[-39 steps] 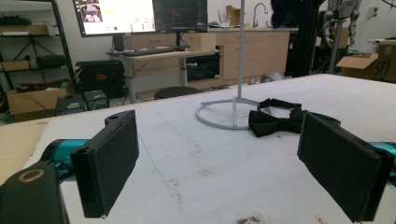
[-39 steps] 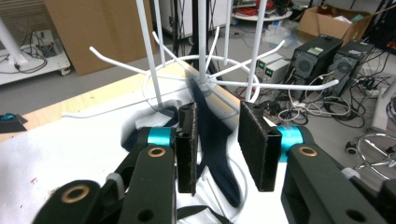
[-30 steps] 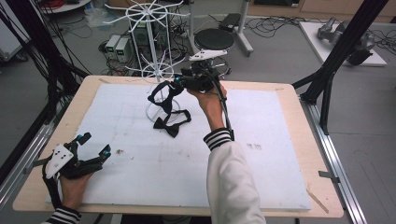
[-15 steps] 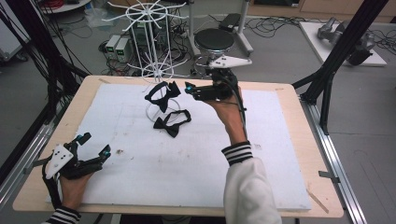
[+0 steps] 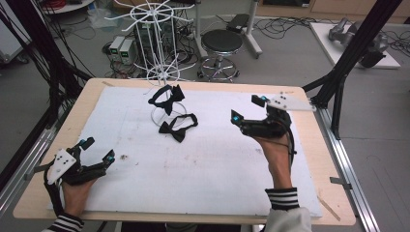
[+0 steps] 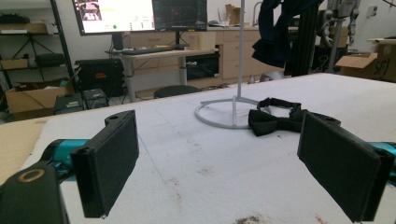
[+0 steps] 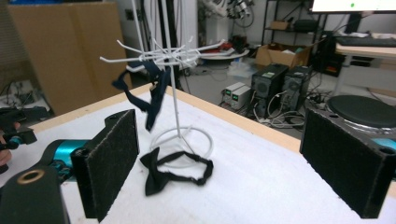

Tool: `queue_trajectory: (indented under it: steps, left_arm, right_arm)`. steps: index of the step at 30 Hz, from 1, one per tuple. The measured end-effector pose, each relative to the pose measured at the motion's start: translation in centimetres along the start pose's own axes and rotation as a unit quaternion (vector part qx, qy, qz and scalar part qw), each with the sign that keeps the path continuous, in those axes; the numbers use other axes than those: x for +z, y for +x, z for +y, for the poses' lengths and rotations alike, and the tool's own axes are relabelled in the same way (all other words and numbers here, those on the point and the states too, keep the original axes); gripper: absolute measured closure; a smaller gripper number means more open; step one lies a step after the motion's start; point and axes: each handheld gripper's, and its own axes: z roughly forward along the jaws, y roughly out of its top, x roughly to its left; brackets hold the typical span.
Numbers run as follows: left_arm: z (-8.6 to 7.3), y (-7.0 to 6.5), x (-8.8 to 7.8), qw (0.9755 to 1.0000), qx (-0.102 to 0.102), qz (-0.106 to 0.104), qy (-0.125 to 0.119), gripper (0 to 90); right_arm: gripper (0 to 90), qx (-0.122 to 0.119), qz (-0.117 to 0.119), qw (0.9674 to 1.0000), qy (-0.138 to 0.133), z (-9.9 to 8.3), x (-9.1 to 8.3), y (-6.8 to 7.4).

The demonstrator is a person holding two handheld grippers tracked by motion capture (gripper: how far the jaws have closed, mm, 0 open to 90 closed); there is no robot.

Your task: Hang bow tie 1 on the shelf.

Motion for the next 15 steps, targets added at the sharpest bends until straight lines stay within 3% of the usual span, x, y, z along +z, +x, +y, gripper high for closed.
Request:
queue_trajectory:
  steps: [8, 15]
  left_arm:
    - [0.0, 0.1, 0.0, 1.0000, -0.005, 0.003, -0.003, 13.0]
    - [0.0, 0.1, -0.1, 1.0000, -0.005, 0.003, -0.005, 13.1]
  right_arm:
    - [11.2, 0.017, -0.028, 0.9993, -0.018, -4.9, -3.1, -0.4]
    - [11.2, 0.021, -0.044, 0.9984, -0.029, -7.7, -4.3, -0.9]
